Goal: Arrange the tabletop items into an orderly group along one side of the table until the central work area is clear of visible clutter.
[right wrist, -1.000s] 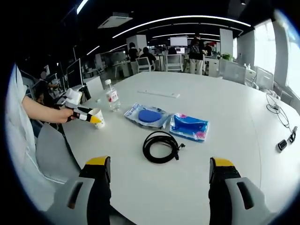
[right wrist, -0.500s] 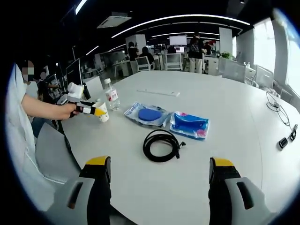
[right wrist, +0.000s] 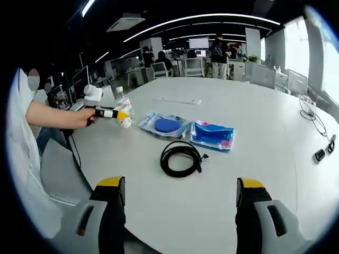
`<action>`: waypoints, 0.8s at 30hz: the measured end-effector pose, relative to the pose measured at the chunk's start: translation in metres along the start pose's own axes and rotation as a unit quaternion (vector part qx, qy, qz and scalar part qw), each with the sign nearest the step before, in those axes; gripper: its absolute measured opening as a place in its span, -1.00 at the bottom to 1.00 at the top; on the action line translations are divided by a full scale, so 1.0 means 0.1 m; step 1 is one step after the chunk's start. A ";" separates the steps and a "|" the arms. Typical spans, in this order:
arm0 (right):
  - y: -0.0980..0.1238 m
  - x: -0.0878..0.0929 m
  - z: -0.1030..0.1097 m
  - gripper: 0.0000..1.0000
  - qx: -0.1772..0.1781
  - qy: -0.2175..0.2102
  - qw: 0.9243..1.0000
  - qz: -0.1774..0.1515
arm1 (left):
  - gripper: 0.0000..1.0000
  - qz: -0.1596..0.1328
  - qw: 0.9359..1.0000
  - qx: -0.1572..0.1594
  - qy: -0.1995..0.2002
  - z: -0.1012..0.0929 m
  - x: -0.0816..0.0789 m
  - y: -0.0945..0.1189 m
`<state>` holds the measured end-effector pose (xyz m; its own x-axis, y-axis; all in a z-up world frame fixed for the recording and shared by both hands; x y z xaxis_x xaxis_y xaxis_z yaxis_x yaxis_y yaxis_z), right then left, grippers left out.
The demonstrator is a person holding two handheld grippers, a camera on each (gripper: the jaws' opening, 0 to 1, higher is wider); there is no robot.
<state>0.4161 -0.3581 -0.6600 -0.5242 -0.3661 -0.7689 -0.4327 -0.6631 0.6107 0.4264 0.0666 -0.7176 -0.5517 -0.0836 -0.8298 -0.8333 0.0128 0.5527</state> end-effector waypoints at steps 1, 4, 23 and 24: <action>0.00 0.01 0.00 0.70 0.000 0.000 1.000 0.002 | -0.01 0.000 1.000 -0.002 0.004 -0.01 -0.01 -0.02; -0.01 0.05 -0.04 0.70 -0.001 0.000 1.000 0.009 | -0.01 -0.003 1.000 -0.009 0.014 -0.04 -0.02 -0.08; -0.09 0.06 -0.18 0.70 -0.018 -0.007 1.000 0.008 | 0.00 -0.004 0.999 -0.041 0.032 0.01 -0.12 -0.46; -0.09 0.05 -0.17 0.70 -0.018 -0.006 1.000 0.008 | 0.01 -0.004 0.999 -0.042 0.032 0.01 -0.12 -0.47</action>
<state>0.4299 -0.3653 -0.6729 -0.5397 -0.3684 -0.7570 -0.3979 -0.6808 0.6150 0.4717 0.0675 -0.7338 -0.5403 -0.1463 -0.8287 -0.8298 -0.0707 0.5535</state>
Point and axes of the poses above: the point that each gripper's makers call its tool centre point, and the gripper's own axes: y roughly backward along the fingers, z roughly to its left, x roughly out of its underside, the point moved 7 cm from there along y, roughly backward along the fingers, and after that the axes turned 4 degrees about -y, right-handed, at the moved point
